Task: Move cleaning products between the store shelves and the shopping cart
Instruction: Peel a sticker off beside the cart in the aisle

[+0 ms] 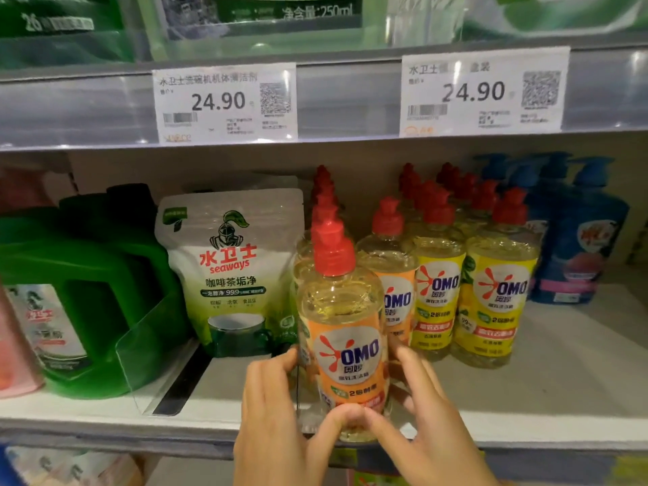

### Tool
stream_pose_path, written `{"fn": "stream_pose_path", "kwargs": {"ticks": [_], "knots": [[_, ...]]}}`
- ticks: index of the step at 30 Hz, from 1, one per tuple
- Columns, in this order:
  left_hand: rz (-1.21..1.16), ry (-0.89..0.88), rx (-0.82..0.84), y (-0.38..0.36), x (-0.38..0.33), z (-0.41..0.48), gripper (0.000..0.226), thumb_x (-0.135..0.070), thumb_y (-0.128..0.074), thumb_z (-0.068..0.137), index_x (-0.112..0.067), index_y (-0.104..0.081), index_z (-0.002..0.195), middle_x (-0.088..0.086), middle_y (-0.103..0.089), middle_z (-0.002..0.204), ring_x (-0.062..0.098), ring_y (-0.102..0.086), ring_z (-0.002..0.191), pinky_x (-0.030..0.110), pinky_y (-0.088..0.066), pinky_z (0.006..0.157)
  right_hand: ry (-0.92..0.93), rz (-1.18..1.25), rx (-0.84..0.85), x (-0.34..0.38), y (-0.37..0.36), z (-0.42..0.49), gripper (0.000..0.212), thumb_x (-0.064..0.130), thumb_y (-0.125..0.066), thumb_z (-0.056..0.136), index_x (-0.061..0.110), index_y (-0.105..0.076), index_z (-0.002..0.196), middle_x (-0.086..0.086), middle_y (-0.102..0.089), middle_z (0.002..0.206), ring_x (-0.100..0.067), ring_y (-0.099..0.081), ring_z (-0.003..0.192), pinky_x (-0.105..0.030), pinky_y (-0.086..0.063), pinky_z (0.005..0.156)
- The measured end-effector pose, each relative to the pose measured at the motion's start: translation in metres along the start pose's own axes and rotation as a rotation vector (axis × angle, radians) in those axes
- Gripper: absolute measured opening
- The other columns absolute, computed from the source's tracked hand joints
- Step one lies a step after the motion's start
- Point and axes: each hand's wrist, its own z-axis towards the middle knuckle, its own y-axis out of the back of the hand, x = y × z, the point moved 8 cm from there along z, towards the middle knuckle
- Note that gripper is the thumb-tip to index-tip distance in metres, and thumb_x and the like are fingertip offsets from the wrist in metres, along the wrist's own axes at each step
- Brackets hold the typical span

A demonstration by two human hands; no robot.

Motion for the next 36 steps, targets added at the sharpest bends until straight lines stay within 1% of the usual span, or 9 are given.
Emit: {"fn": "stream_pose_path", "kwargs": {"ticks": [2,4,7,10,12,19,25,30,36], "knots": [[-0.004,-0.018,-0.043,0.002,-0.001,-0.001,0.099,-0.096,-0.045,0.048,-0.027,-0.046,0.119,-0.028,-0.039,0.105,-0.01,-0.044,0.103,0.031,-0.053,0.07,-0.052,0.016,-0.003,-0.003,0.002,0.0,0.065,0.038,-0.074,0.081,0.062,-0.028,0.12,0.038,-0.036,0.133,0.018,-0.041,0.121,-0.016,-0.045,0.099],[0.024,-0.077,-0.147,0.009,-0.008,-0.002,0.096,-0.081,-0.057,0.052,-0.018,-0.048,0.124,-0.016,-0.041,0.107,-0.009,-0.037,0.098,0.03,-0.047,0.077,-0.089,0.035,-0.045,-0.009,0.009,-0.003,0.067,0.025,-0.076,0.081,0.057,-0.033,0.12,0.031,-0.044,0.132,0.015,-0.046,0.118,-0.019,-0.047,0.098],[-0.018,-0.21,-0.243,0.014,-0.032,-0.009,0.073,-0.053,-0.063,0.065,-0.009,-0.053,0.122,0.003,-0.046,0.11,-0.007,-0.04,0.103,0.013,-0.044,0.085,-0.125,0.042,-0.108,-0.017,0.026,-0.006,0.065,0.019,-0.076,0.081,0.054,-0.036,0.118,0.032,-0.045,0.127,0.025,-0.045,0.109,-0.005,-0.043,0.086],[-0.064,-0.328,-0.168,-0.002,-0.05,-0.016,0.036,-0.04,-0.059,0.079,-0.027,-0.056,0.112,-0.011,-0.05,0.106,-0.002,-0.049,0.099,0.002,-0.036,0.093,-0.151,0.068,-0.107,-0.021,0.039,-0.006,0.064,0.018,-0.076,0.081,0.055,-0.037,0.116,0.035,-0.044,0.125,0.03,-0.043,0.105,-0.013,-0.039,0.093],[-0.085,-0.358,-0.08,-0.019,-0.055,-0.014,0.028,-0.04,-0.057,0.083,-0.031,-0.055,0.11,-0.018,-0.049,0.107,-0.005,-0.051,0.099,0.003,-0.039,0.09,-0.155,0.055,-0.079,-0.02,0.041,-0.006,0.065,0.019,-0.075,0.082,0.057,-0.035,0.117,0.037,-0.044,0.125,0.029,-0.043,0.106,-0.013,-0.04,0.093],[-0.194,-0.274,-0.007,-0.034,-0.045,-0.004,0.043,-0.03,-0.069,0.078,-0.031,-0.048,0.116,-0.02,-0.044,0.112,-0.007,-0.051,0.104,0.001,-0.044,0.081,-0.155,-0.007,-0.053,-0.022,0.041,-0.003,0.067,0.026,-0.072,0.085,0.06,-0.026,0.119,0.038,-0.037,0.13,0.029,-0.04,0.11,-0.004,-0.04,0.089],[-0.193,-0.251,0.008,-0.038,-0.045,-0.003,0.044,-0.023,-0.066,0.079,-0.033,-0.045,0.115,-0.021,-0.042,0.117,-0.007,-0.05,0.104,0.001,-0.043,0.083,-0.131,-0.049,-0.076,-0.021,0.04,-0.002,0.069,0.026,-0.069,0.088,0.063,-0.022,0.122,0.035,-0.039,0.133,0.02,-0.044,0.117,-0.017,-0.044,0.101],[-0.213,-0.244,0.015,-0.038,-0.044,-0.005,0.043,-0.021,-0.069,0.082,-0.032,-0.046,0.116,-0.02,-0.043,0.116,-0.007,-0.051,0.106,0.004,-0.045,0.084,-0.115,-0.094,-0.079,-0.018,0.042,-0.006,0.073,0.033,-0.069,0.087,0.057,-0.017,0.134,0.041,-0.034,0.132,0.021,-0.038,0.121,0.0,-0.037,0.091],[-0.219,-0.176,0.003,-0.039,-0.042,-0.008,0.06,-0.015,-0.078,0.073,-0.041,-0.042,0.113,-0.025,-0.043,0.116,-0.01,-0.049,0.109,0.001,-0.043,0.083,-0.141,-0.169,-0.109,-0.018,0.047,-0.011,0.061,0.039,-0.069,0.085,0.054,-0.029,0.129,0.027,-0.045,0.136,0.007,-0.044,0.124,-0.026,-0.045,0.104]]}}
